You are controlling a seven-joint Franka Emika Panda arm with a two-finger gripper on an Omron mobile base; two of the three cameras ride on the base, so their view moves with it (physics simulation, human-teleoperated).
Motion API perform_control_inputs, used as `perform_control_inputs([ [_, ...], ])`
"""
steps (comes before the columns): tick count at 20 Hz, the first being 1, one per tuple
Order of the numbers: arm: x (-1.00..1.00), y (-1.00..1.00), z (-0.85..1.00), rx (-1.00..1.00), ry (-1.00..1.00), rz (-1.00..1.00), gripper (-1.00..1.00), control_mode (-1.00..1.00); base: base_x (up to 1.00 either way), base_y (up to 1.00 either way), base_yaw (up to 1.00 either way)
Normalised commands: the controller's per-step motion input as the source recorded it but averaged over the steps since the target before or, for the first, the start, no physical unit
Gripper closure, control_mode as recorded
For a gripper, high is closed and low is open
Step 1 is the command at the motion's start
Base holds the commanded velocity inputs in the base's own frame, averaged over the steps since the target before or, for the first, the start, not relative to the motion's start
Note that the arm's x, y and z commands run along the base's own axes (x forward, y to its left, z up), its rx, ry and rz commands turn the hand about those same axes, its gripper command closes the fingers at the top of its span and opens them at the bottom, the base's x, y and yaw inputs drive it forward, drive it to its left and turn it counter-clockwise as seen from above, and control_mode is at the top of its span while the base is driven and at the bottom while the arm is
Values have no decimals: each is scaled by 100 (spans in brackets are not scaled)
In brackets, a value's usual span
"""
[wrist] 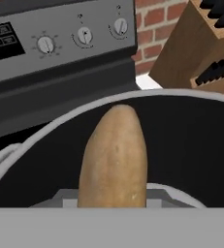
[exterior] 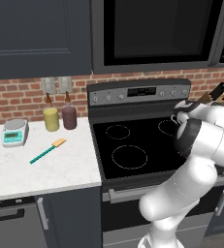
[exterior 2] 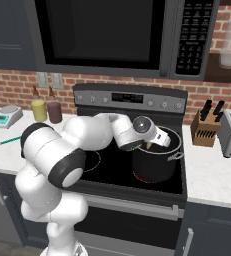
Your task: Put the bell pepper and sweet potato in the pot. Retrieve the spatula and lightly stir the vegetables in the pot.
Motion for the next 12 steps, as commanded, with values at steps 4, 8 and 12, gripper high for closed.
perform_control_inputs([
  [4,0,-8,-1,-5,4,2,100,-100,0,0,0],
  [8,4,-10,-5,-2,3,3,100,-100,0,0,0],
  [12,8,-1,-11,0,6,4,-100,-100,0,0,0],
])
